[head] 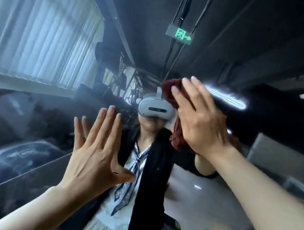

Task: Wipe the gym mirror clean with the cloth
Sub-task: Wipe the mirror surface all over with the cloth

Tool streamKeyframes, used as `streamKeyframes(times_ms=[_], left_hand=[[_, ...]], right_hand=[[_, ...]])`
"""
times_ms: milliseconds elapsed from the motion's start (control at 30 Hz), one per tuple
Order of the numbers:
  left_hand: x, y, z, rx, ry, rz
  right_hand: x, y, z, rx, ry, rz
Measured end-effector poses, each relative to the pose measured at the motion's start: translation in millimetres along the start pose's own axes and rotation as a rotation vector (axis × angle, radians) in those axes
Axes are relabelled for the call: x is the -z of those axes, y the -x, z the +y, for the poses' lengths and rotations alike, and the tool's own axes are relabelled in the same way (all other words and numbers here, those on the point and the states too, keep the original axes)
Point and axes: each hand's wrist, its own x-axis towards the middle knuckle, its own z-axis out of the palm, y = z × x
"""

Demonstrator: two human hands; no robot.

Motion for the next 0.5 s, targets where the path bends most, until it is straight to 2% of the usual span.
streamKeyframes(times_ms=[67,100,133,200,267,300,333,400,467,500], left_hand=[[-1.7,0.1,-1.3,-0.001,-0.018,0.001],[-2.8,0.8,-2.4,-0.001,-0.023,0.001],[-3.7,1.1,-3.4,-0.002,-0.027,0.0],[-3.3,1.2,-5.6,-0.01,-0.033,-0.01],[-1.4,1.6,-8.1,-0.02,-0.04,-0.02],[-0.1,2.0,-9.6,-0.028,-0.043,-0.021],[1.1,2.3,-10.5,-0.036,-0.046,-0.023],[2.6,2.4,-10.9,-0.051,-0.051,-0.021],[2.4,2.3,-10.6,-0.058,-0.043,-0.009],[2.0,2.2,-10.3,-0.059,-0.033,-0.003]], right_hand=[[-9.2,-11.0,-17.2,-0.275,-0.021,0.105],[-15.5,-9.2,-34.0,-0.312,-0.034,0.112],[-19.9,-2.8,-52.1,-0.246,-0.057,0.075],[-20.3,15.5,-75.9,0.087,-0.111,-0.061],[-12.8,17.6,-63.5,0.342,-0.137,-0.168],[-11.2,11.3,-50.7,0.381,-0.109,-0.153],[-10.7,2.1,-36.8,0.333,-0.076,-0.111],[-9.9,-18.4,-14.6,0.045,-0.02,0.02],[-14.9,-25.8,-26.5,-0.245,-0.01,0.115],[-19.8,-22.1,-42.2,-0.294,-0.021,0.123]])
